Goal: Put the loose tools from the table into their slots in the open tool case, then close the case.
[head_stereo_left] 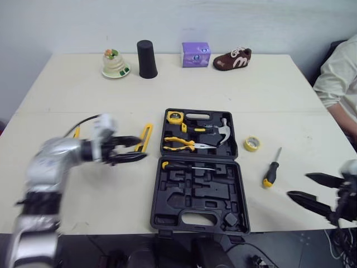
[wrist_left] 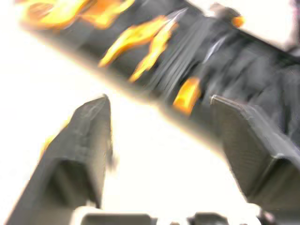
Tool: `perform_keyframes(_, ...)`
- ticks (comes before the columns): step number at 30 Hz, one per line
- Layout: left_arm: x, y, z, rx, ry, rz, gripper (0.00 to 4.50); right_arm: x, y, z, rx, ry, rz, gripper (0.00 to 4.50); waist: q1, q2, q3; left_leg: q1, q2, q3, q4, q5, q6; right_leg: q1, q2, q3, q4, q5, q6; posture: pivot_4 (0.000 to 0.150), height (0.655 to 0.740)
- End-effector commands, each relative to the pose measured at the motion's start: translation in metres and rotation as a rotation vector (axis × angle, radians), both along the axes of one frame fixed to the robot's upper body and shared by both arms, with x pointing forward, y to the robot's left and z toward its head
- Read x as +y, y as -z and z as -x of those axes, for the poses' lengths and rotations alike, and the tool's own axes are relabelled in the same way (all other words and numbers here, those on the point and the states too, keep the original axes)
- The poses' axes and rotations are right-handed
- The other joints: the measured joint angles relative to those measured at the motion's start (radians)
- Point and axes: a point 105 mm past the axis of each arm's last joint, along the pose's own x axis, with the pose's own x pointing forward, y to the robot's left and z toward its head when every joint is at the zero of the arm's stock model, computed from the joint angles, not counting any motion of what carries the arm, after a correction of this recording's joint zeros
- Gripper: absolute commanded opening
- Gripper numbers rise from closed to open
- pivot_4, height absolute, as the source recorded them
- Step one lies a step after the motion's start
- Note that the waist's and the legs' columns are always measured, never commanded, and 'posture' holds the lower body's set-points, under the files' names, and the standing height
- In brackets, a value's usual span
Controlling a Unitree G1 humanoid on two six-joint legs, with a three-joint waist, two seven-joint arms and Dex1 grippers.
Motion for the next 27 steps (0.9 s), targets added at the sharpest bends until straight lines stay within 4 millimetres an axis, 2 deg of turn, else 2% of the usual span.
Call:
perform_keyframes(1,0.041,-0.014,0.018,-0.089,-0.195,-0.039,4.48,-0.022,-0.010,0.007,-0.036,0.050,0.032,4.50,0.003,-0.004,0.003,0.000,0.000,0.000,0.001,0.000,0.000,0.001,-0.001,0.000,0.000,0.000,0.000,0.150,0.7304)
perform_keyframes(3,0.082,-0.006,0.041,-0.068,-0.356,-0.068,4.48,-0.033,-0.009,0.012,-0.025,0.088,0.034,4.50,0.002,-0.005,0.004,0.000,-0.003,0.000,0.001,-0.002,0.002,0.002,-0.003,-0.001,-0.001,0.002,0.002,0.150,0.7304)
perform_keyframes(6,0.126,0.005,0.074,-0.008,-0.528,-0.053,4.48,-0.041,-0.009,0.015,-0.023,0.105,0.036,4.50,-0.003,-0.010,0.005,0.001,-0.003,-0.001,0.000,-0.003,0.003,0.002,-0.005,-0.002,-0.001,0.002,0.001,0.150,0.7304)
perform_keyframes(8,0.143,0.007,0.086,-0.003,-0.612,-0.068,4.48,-0.046,-0.012,0.012,-0.038,0.120,0.036,4.50,-0.003,-0.010,0.005,0.001,-0.004,-0.001,0.000,-0.005,0.003,0.003,-0.006,-0.003,-0.002,0.001,0.000,0.150,0.7304)
perform_keyframes(11,0.144,0.007,0.090,-0.008,-0.634,-0.085,4.48,-0.048,-0.015,0.007,-0.055,0.126,0.026,4.50,0.003,-0.009,0.005,0.001,-0.006,-0.003,-0.001,-0.010,0.003,0.003,-0.011,-0.006,-0.002,0.001,-0.001,0.150,0.7304)
perform_keyframes(14,0.121,-0.006,0.086,-0.031,-0.542,-0.068,4.48,-0.036,-0.014,0.000,-0.072,0.098,0.015,4.50,0.005,-0.009,0.005,0.000,-0.008,-0.003,-0.002,-0.009,0.004,0.003,-0.014,-0.008,-0.002,0.001,-0.001,0.150,0.7304)
perform_keyframes(16,0.094,-0.019,0.080,-0.045,-0.423,-0.057,4.48,-0.022,-0.015,-0.004,-0.089,0.078,-0.007,4.50,0.006,-0.009,0.005,0.000,-0.008,-0.004,-0.003,-0.009,0.003,0.003,-0.015,-0.009,-0.002,0.001,-0.002,0.150,0.7304)
perform_keyframes(18,0.045,-0.038,0.071,-0.057,-0.194,-0.042,4.48,0.013,-0.016,-0.010,-0.122,0.029,-0.060,4.50,0.010,-0.009,0.005,-0.001,-0.009,-0.004,-0.003,-0.008,0.002,0.003,-0.015,-0.010,-0.003,0.000,-0.002,0.150,0.7304)
perform_keyframes(20,0.002,-0.044,0.069,-0.064,0.012,-0.068,4.48,0.036,-0.009,-0.016,-0.105,0.048,-0.069,4.50,0.013,-0.008,0.005,-0.002,-0.009,-0.006,-0.003,-0.006,-0.002,0.003,-0.014,-0.012,-0.002,0.000,-0.002,0.150,0.7304)
perform_keyframes(21,-0.013,-0.044,0.069,-0.068,0.079,-0.086,4.48,0.040,-0.005,-0.018,-0.088,0.077,-0.066,4.50,0.013,-0.006,0.005,-0.002,-0.009,-0.006,-0.003,-0.006,-0.002,0.003,-0.014,-0.013,-0.002,0.000,-0.002,0.150,0.7304)
perform_keyframes(22,-0.039,-0.049,0.072,-0.089,0.203,-0.087,4.48,0.045,0.000,-0.025,-0.089,0.127,-0.043,4.50,0.012,-0.004,0.005,-0.002,-0.009,-0.006,-0.002,-0.006,-0.003,0.003,-0.014,-0.012,-0.001,0.001,-0.001,0.150,0.7304)
perform_keyframes(25,-0.090,-0.066,0.081,-0.142,0.443,-0.048,4.48,0.060,0.001,-0.041,-0.118,0.216,-0.022,4.50,0.006,-0.003,0.005,-0.002,-0.011,-0.003,-0.001,-0.005,-0.001,0.002,-0.014,-0.011,-0.001,0.001,0.001,0.150,0.7304)
perform_keyframes(27,-0.109,-0.076,0.080,-0.189,0.539,-0.028,4.48,0.066,0.002,-0.050,-0.129,0.283,-0.027,4.50,0.002,-0.001,0.006,-0.003,-0.011,-0.001,0.000,-0.003,0.003,0.001,-0.011,-0.011,-0.001,0.002,0.002,0.150,0.7304)
